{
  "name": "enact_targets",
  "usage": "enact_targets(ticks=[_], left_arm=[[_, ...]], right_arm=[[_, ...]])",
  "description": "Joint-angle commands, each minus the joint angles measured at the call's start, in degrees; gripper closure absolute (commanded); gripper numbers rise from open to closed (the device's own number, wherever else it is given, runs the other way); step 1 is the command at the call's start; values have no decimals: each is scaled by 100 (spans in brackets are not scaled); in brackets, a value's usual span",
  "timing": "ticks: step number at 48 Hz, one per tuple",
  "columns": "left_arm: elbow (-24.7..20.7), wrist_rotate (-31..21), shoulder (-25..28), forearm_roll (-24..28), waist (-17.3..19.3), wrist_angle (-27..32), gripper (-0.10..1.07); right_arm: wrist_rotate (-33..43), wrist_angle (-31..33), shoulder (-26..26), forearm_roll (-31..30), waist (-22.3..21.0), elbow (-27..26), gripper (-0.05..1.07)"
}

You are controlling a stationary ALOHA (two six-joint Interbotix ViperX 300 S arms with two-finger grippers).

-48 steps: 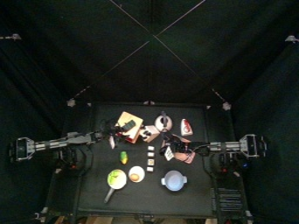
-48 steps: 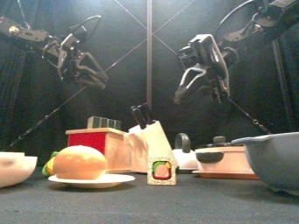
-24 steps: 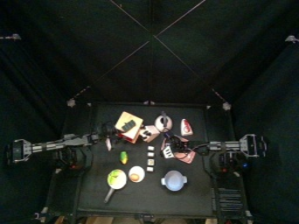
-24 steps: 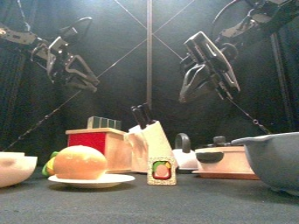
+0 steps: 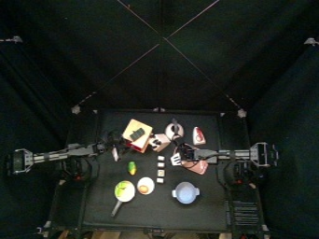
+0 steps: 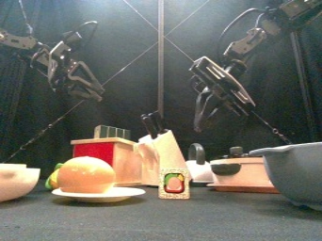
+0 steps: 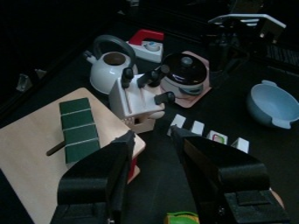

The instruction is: Grab white sushi piece from table

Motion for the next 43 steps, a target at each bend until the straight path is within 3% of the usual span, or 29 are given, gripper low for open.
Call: enact_targets(ticks=[1,21,27,37,43], left_arm=[[-70,0,-9,-18,-9,-53,19],[-44,-9,-9,-18,0,-53,19],[-35,-9,-9,-18,0,-53,19],[-26,-9,0,-18,0,-53,19],[-18,-9,-9,-18,0,-53,19]], right_arm=[[308,-18,105,-413,18,-246,67],[1564,26,694,-1652,167,-536,30],[2013,308,791,-2083,264,-650,22],[2725,1230,870,-2575,598,-870,18],[3199,1415,1046,-2909,773,-967,18]])
